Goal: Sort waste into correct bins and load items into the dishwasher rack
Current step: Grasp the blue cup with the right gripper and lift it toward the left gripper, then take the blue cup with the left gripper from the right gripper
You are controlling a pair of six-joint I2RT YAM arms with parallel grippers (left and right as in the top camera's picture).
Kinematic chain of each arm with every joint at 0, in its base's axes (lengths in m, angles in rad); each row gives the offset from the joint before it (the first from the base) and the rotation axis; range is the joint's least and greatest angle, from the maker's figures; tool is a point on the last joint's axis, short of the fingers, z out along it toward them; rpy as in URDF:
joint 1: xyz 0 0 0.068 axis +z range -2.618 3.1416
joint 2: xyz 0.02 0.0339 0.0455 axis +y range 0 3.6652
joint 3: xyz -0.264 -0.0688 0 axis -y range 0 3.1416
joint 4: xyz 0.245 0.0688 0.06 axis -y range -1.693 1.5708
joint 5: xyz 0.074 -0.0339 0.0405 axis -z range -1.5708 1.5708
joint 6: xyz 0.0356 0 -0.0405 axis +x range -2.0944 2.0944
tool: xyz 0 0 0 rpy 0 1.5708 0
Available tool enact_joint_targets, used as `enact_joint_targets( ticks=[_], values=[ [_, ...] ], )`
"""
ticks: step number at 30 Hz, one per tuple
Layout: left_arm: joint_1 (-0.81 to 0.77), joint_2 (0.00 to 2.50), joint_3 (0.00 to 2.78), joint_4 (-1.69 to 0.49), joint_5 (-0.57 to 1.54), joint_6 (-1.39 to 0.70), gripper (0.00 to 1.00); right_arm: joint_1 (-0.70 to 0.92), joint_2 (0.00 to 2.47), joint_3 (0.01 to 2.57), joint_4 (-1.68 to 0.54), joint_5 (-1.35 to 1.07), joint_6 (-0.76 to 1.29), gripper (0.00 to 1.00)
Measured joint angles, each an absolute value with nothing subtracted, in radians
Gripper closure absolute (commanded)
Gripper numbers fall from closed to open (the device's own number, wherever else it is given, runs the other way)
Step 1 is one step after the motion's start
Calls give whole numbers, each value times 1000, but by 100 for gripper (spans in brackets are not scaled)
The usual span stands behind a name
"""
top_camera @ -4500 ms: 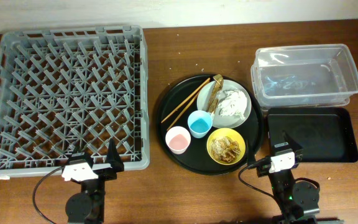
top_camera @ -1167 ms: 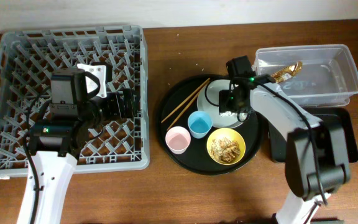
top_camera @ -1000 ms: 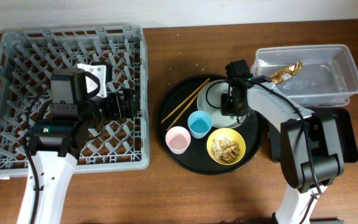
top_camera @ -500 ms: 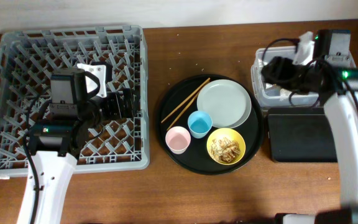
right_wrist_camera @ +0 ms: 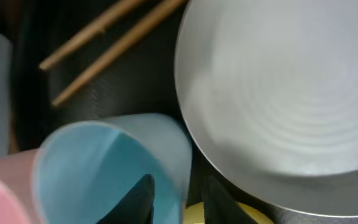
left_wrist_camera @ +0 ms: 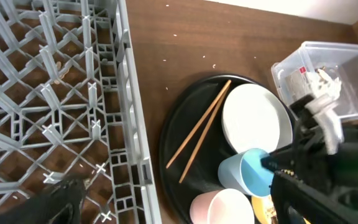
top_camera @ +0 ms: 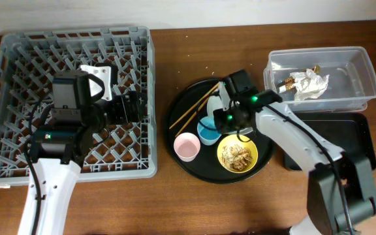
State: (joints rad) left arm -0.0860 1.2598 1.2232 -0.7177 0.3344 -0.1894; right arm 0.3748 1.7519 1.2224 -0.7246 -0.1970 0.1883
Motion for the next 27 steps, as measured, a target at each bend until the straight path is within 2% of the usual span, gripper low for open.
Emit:
enact_joint_targets(
  ticks=[1, 2, 3, 4, 5, 6, 7, 9, 10, 12, 16, 18, 19, 20, 24, 25, 26, 27],
  values=[
    [-63, 1260, 1223, -713, 363, -220, 5, 375, 1758, 1220, -729, -200, 192, 94],
    [-20, 1260, 1224, -680, 447, -234, 5, 375, 1758, 1220, -728, -206, 199, 96],
    [41, 1260, 1223, -646, 564, -244, 5, 373, 1757, 1220, -736, -208, 199, 96],
    [164, 1260, 1224, -613, 768, -252, 5, 352, 1744, 1224, -756, -237, 199, 96],
    [202, 1260, 1224, -611, 867, -254, 5, 329, 1717, 1237, -778, -265, 191, 96],
    [265, 1261, 1224, -609, 1056, -254, 5, 289, 1655, 1278, -798, -325, 168, 96],
    [276, 1261, 1224, -609, 1124, -252, 5, 256, 1604, 1312, -801, -374, 159, 96],
    [231, 1262, 1224, -608, 1293, -250, 6, 165, 1422, 1402, -738, -614, 125, 96],
    [200, 1262, 1224, -587, 1353, -250, 16, 167, 1367, 1415, -638, -839, 84, 96],
    [129, 1264, 1224, -511, 1464, -246, 16, 202, 1357, 1414, -499, -1147, 52, 96],
    [-21, 1266, 1225, -469, 1554, -247, 18, 297, 1420, 1411, -427, -1309, 40, 96],
    [-60, 1266, 1225, -459, 1557, -247, 13, 308, 1436, 1410, -409, -1319, 41, 96],
    [-65, 1266, 1225, -458, 1557, -247, 18, 308, 1441, 1410, -401, -1320, 41, 96],
    [-65, 1266, 1225, -457, 1557, -247, 32, 309, 1444, 1409, -377, -1323, 41, 96],
    [-80, 1264, 1226, -455, 1573, -247, 34, 328, 1446, 1406, -286, -1317, 53, 96],
    [-80, 1264, 1226, -457, 1573, -247, 24, 334, 1447, 1406, -283, -1304, 54, 96],
    [-79, 1264, 1226, -458, 1573, -247, 2, 339, 1447, 1406, -282, -1291, 54, 96],
    [-80, 1264, 1226, -457, 1570, -251, 1, 347, 1447, 1406, -281, -1283, 57, 96]
  ],
)
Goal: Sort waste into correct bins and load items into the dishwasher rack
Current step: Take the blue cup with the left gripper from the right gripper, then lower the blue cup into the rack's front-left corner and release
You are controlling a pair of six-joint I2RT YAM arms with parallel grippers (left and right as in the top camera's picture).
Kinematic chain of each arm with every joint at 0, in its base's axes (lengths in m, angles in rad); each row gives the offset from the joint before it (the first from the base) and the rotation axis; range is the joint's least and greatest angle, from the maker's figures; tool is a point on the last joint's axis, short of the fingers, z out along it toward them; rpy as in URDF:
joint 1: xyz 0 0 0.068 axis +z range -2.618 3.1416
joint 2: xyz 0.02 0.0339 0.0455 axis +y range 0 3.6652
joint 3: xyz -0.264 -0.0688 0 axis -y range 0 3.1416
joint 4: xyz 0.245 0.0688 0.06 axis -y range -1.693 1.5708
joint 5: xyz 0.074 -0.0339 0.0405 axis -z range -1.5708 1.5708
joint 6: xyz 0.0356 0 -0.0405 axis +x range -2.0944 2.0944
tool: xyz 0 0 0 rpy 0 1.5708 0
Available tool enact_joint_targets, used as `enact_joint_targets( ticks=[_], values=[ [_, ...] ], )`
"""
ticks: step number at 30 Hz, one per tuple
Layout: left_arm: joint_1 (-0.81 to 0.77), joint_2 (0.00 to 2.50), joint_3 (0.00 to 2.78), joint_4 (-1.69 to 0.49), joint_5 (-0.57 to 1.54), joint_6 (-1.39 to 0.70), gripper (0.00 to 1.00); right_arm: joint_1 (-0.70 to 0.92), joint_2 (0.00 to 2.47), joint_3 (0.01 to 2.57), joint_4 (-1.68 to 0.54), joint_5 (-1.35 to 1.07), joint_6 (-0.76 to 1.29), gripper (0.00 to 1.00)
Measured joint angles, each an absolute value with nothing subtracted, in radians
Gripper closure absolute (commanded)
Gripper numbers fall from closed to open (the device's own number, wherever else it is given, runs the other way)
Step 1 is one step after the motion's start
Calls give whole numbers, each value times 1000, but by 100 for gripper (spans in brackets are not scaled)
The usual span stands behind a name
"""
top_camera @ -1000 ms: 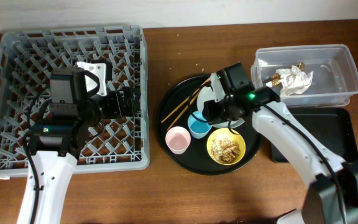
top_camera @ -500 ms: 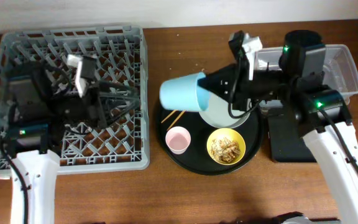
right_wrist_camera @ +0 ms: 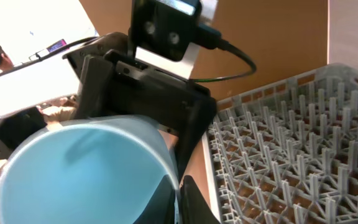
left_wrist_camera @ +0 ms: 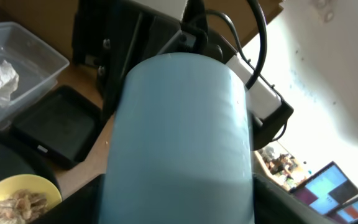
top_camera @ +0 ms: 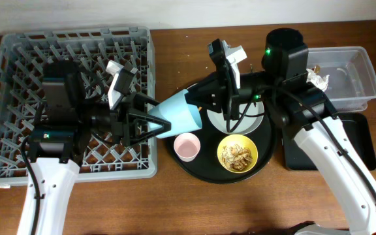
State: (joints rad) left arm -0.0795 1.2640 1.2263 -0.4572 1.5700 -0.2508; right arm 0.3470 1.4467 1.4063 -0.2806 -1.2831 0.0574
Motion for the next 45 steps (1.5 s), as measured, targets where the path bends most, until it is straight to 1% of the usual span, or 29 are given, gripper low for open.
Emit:
enact_joint_targets(
  ticks=[2, 4, 6, 8, 9, 10, 13, 15, 16, 18, 19, 20, 21, 22, 23, 24, 25, 26, 27, 28, 29, 30, 33, 38, 39, 40, 43, 44, 45],
  values=[
    [-94, 1264, 1226, -450, 1571, -266, 1, 389, 1453, 1405, -220, -1277, 94, 96],
    [-93, 1264, 1227, -450, 1571, -274, 11, 389, 1456, 1404, -156, -1272, 150, 96],
    [-94, 1264, 1227, -443, 1573, -280, 11, 389, 1458, 1404, -160, -1263, 166, 96],
    [-94, 1264, 1227, -422, 1572, -282, 7, 389, 1460, 1404, -168, -1261, 181, 96],
    [-93, 1264, 1227, -397, 1571, -295, 23, 389, 1460, 1404, -172, -1261, 184, 96],
    [-94, 1264, 1227, -342, 1571, -331, 34, 389, 1460, 1404, -173, -1261, 184, 96],
    [-94, 1267, 1226, -199, 1567, -411, 34, 387, 1460, 1409, -170, -1245, 196, 95],
    [-94, 1267, 1226, -198, 1563, -435, 34, 387, 1460, 1409, -163, -1238, 210, 49],
    [-94, 1267, 1226, -197, 1564, -439, 34, 387, 1460, 1409, -156, -1239, 204, 38],
    [-94, 1267, 1226, -197, 1564, -444, 37, 373, 1460, 1409, -152, -1239, 215, 35],
    [-89, 1267, 1226, -194, 1565, -447, 41, 317, 1460, 1409, -152, -1242, 258, 34],
    [-51, 1267, 1226, -173, 1563, -447, 41, 254, 1460, 1409, -153, -1237, 292, 29],
    [20, 1267, 1226, -171, 1545, -448, 40, 185, 1459, 1410, -187, -1233, 351, 21],
    [67, 1267, 1227, -184, 1512, -450, 40, 168, 1458, 1411, -238, -1227, 374, 22],
    [124, 1266, 1234, -276, 1430, -454, 41, 170, 1455, 1411, -313, -1219, 395, 21],
    [168, 1266, 1238, -378, 1336, -453, 41, 180, 1452, 1418, -494, -1157, 387, 21],
    [212, 1264, 1242, -530, 1194, -446, 41, 193, 1447, 1414, -620, -1063, 389, 18],
    [277, 1259, 1235, -732, 968, -429, 41, 200, 1447, 1411, -772, -892, 385, 15],
    [304, 1258, 1244, -821, 834, -416, 41, 202, 1446, 1417, -908, -716, 384, 12],
    [342, 1246, 1234, -1005, 574, -403, 41, 201, 1446, 1411, -978, -544, 383, 12],
    [363, 1243, 1235, -1037, 437, -402, 41, 201, 1446, 1411, -994, -490, 374, 12],
    [376, 1243, 1234, -1134, 213, -409, 41, 201, 1446, 1411, -1023, -411, 357, 12],
    [403, 1266, 1234, -1163, -88, -456, 41, 201, 1446, 1411, -1040, -346, 337, 11],
    [421, 1549, 1235, -1102, -87, -473, 40, 201, 1446, 1411, -1061, -336, 332, 12],
    [421, 1570, 1235, -1078, -75, -473, 30, 201, 1446, 1411, -1063, -333, 328, 12],
    [421, 1602, 1235, -1055, -60, -474, 26, 201, 1446, 1411, -1063, -332, 320, 12],
    [422, 1616, 1235, -1065, -52, -480, 25, 201, 1446, 1411, -1063, -332, 306, 12],
    [422, 1616, 1235, -1065, -52, -480, 19, 201, 1446, 1411, -1063, -330, 306, 12],
    [422, 1616, 1235, -1071, -52, -480, 25, 201, 1446, 1411, -1063, -329, 305, 12]
  ],
)
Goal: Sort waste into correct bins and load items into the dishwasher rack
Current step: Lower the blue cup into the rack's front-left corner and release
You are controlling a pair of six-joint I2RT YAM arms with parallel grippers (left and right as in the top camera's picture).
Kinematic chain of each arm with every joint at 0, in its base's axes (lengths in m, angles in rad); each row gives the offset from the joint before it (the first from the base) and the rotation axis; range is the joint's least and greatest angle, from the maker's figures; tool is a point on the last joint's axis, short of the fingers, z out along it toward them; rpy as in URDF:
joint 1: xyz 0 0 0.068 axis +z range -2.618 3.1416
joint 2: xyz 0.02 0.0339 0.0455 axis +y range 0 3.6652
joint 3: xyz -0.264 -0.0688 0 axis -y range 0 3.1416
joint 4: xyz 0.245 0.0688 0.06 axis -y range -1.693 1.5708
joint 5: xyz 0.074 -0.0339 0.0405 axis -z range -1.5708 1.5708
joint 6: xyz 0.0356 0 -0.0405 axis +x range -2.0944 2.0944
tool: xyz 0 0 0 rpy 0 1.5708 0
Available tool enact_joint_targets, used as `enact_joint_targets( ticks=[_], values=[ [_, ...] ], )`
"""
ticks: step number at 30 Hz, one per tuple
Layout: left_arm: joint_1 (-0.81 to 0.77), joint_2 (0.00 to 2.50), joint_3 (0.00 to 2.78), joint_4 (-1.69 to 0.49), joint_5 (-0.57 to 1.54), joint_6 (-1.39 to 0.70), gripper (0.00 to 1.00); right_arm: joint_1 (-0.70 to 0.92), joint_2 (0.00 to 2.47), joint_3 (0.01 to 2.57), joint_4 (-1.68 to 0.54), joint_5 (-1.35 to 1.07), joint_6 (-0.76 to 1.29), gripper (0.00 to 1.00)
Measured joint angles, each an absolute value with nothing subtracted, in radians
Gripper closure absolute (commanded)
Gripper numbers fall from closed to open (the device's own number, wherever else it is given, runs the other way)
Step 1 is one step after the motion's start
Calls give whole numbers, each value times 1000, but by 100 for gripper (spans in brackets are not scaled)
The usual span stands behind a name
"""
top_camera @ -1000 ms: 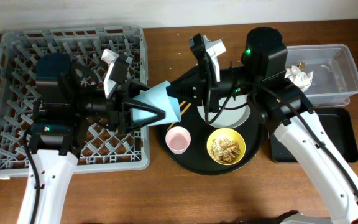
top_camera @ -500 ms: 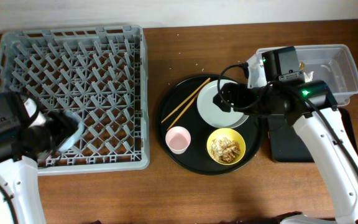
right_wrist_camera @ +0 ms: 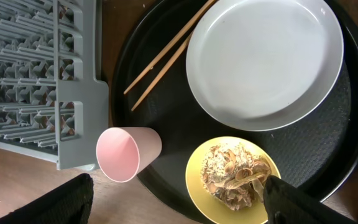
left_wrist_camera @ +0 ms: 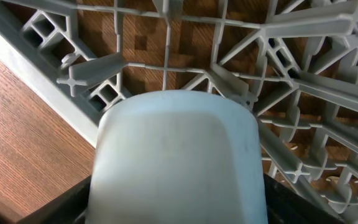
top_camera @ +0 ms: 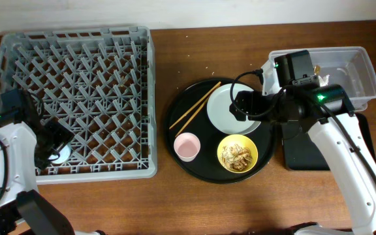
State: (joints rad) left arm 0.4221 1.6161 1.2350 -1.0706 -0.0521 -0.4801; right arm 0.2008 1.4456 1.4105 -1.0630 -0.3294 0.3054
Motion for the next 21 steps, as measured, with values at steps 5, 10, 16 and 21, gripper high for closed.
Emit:
enact_joint_targets(
  ticks=[5, 10, 16, 21],
  values=[
    [424, 1612, 1248, -1098, -51, -471, 47, 201, 1446, 1411, -1067, -329, 303, 11],
    [463, 1612, 1248, -1103, 7, -469, 39, 201, 1446, 1411, -1067, -329, 302, 12],
    [549, 1613, 1242, -1136, 66, -493, 32, 201, 1446, 1411, -1067, -329, 302, 12],
    [615, 1613, 1242, -1102, 185, -535, 29, 201, 1446, 1411, -1070, -329, 303, 12]
  ],
)
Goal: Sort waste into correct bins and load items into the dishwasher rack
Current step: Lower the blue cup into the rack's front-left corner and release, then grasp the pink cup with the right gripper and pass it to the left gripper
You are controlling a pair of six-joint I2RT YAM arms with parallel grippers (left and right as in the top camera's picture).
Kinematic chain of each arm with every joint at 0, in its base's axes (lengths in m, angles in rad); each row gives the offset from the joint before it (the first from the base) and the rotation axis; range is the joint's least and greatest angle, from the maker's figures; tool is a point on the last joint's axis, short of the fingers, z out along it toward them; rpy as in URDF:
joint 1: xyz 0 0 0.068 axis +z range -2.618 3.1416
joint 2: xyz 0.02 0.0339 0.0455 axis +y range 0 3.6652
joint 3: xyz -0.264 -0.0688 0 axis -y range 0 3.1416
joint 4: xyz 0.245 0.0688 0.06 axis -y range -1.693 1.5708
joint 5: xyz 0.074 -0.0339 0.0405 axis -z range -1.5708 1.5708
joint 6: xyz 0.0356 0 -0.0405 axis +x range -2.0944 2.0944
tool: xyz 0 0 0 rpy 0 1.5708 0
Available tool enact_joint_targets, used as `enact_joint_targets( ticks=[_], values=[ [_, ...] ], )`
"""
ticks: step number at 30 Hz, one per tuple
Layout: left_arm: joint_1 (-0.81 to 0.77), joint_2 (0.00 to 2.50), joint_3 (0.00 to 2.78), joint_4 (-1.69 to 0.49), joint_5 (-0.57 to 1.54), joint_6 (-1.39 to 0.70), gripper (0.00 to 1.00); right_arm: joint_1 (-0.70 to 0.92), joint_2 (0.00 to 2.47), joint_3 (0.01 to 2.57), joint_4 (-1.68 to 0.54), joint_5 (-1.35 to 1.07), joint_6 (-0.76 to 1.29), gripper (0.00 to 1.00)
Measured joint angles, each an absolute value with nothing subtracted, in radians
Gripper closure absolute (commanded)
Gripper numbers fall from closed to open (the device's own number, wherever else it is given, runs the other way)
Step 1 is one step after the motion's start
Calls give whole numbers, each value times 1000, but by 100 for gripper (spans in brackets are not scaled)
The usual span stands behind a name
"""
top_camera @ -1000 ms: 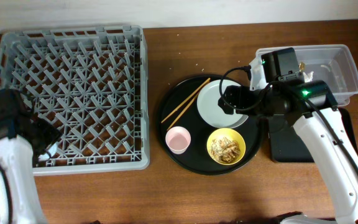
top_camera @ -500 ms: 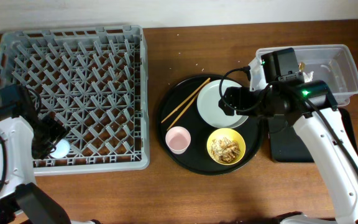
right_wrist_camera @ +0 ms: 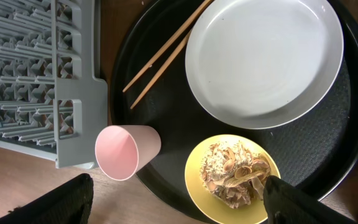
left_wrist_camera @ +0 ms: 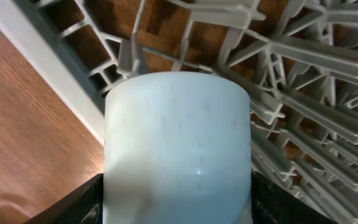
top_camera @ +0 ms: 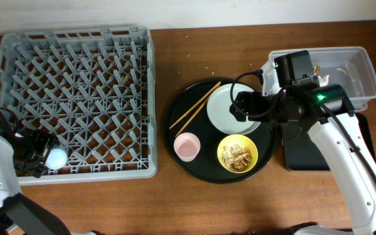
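A pale blue cup stands upside down in the front left corner of the grey dishwasher rack. My left gripper is shut on the blue cup, one finger on each side. On the black tray sit a pink cup, a yellow bowl of food scraps, a white plate and two chopsticks. My right gripper hangs open above the tray, holding nothing.
A clear bin with crumpled waste stands at the back right. A black bin lies in front of it, partly under my right arm. Bare wood shows between the rack and the tray.
My left arm has shifted left and toward the table's front edge, with the blue cup still between its fingers at the rack's front left corner. The right arm has not moved.
My right gripper held the blue cup on the tray. Then the cup was in the air between both grippers, near the rack's right edge. Later my left gripper had it upside down at the rack's front left, and the right gripper was open over the tray, as now.
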State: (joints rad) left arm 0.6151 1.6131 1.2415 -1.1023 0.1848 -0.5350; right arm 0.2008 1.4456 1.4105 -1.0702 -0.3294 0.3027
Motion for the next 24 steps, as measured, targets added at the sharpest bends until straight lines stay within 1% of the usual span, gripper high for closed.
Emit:
enact_joint_targets(
  ticks=[5, 7, 8, 10, 11, 14, 15, 17, 18, 19, 20, 22, 23, 24],
  values=[
    [616, 1613, 1242, -1100, 286, -558, 29, 201, 1446, 1411, -1070, -329, 302, 11],
    [616, 1613, 1242, -1113, 293, -559, 29, 201, 1446, 1411, -1070, -329, 303, 12],
    [616, 1613, 1242, -1113, 292, -559, 22, 201, 1446, 1411, -1070, -329, 302, 12],
    [616, 1613, 1242, -1111, 304, -562, 20, 201, 1446, 1411, -1070, -329, 302, 11],
    [616, 1613, 1242, -1106, 319, -546, 20, 201, 1446, 1411, -1070, -329, 302, 13],
    [598, 1611, 1271, -1113, 383, -439, 20, 205, 1446, 1411, -1062, -329, 294, 26],
    [542, 1587, 1342, -1111, 398, -361, 20, 241, 1446, 1411, -1062, -329, 268, 26],
    [422, 1496, 1425, -1087, 412, -261, 15, 338, 1452, 1410, -1061, -326, 242, 26],
    [367, 1451, 1446, -1079, 408, -231, 13, 406, 1476, 1410, -1056, -305, 239, 29],
    [319, 1407, 1458, -1080, 395, -208, 8, 468, 1520, 1410, -1048, -281, 245, 32],
    [299, 1386, 1459, -1083, 384, -197, 7, 494, 1558, 1410, -1034, -266, 254, 34],
    [281, 1389, 1459, -1106, 370, -180, 1, 533, 1693, 1409, -995, -242, 266, 48],
    [278, 1390, 1459, -1115, 371, -175, 1, 544, 1774, 1408, -975, -233, 267, 66],
    [279, 1390, 1459, -1121, 388, -171, 1, 547, 1823, 1408, -961, -233, 273, 80]
  ],
)
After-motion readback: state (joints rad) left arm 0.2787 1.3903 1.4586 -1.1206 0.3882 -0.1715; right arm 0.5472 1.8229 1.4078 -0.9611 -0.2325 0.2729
